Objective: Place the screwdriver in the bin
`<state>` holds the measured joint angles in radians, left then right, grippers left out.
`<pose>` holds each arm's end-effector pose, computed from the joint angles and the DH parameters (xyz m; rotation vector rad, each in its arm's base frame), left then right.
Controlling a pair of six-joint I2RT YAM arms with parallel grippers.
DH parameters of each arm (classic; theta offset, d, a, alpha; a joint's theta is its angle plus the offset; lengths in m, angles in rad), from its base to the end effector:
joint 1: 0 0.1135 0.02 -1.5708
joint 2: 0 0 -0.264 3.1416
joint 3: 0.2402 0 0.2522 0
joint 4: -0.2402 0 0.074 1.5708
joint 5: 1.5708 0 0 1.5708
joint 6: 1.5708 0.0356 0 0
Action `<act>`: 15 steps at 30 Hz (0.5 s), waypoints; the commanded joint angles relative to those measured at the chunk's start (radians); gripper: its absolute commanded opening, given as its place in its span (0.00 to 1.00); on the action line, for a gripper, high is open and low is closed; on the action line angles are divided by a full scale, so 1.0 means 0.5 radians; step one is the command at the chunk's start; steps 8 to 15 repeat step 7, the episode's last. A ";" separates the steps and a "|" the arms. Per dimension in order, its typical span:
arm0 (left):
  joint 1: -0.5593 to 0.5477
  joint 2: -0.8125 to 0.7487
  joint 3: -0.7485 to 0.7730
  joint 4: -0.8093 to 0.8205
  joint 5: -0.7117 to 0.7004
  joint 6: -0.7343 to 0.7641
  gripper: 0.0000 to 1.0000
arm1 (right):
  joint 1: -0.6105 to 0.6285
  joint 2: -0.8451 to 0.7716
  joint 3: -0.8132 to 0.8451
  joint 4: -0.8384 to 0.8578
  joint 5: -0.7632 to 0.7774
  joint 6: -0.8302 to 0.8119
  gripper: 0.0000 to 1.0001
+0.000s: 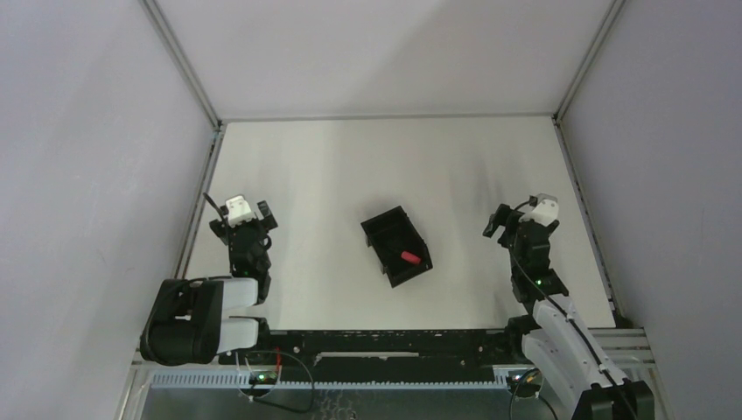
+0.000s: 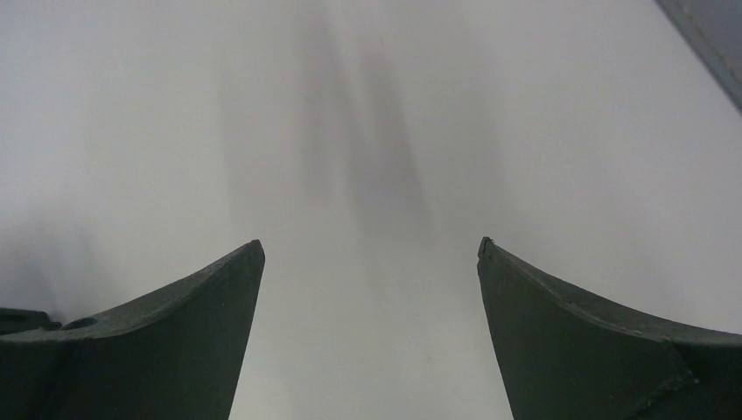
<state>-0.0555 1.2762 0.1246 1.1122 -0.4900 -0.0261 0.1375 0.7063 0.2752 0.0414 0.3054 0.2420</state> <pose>0.2038 0.0055 0.1626 -0.3544 1.5761 0.3308 0.1665 0.0122 0.1960 0.2999 1.9186 -0.0477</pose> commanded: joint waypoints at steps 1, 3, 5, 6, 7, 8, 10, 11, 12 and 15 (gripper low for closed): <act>0.012 -0.007 0.086 0.033 0.021 0.009 0.98 | -0.010 -0.071 -0.010 0.226 0.044 0.022 1.00; 0.013 -0.004 0.092 0.030 0.025 0.009 0.98 | -0.009 -0.073 -0.013 0.224 0.052 0.023 1.00; 0.019 0.000 0.106 0.013 0.048 0.010 0.98 | -0.011 -0.072 -0.014 0.226 0.053 0.023 1.00; 0.020 -0.004 0.102 0.009 0.049 0.007 0.98 | -0.011 -0.072 -0.014 0.227 0.055 0.025 1.00; 0.023 -0.007 0.098 0.009 0.046 0.004 0.98 | -0.010 -0.072 -0.014 0.227 0.058 0.025 1.00; 0.023 -0.007 0.098 0.009 0.046 0.004 0.98 | -0.010 -0.072 -0.014 0.227 0.058 0.025 1.00; 0.023 -0.007 0.098 0.009 0.046 0.004 0.98 | -0.010 -0.072 -0.014 0.227 0.058 0.025 1.00; 0.023 -0.007 0.098 0.009 0.046 0.004 0.98 | -0.010 -0.072 -0.014 0.227 0.058 0.025 1.00; 0.023 -0.007 0.098 0.009 0.046 0.004 0.98 | -0.010 -0.072 -0.014 0.227 0.058 0.025 1.00; 0.023 -0.007 0.098 0.009 0.046 0.004 0.98 | -0.010 -0.072 -0.014 0.227 0.058 0.025 1.00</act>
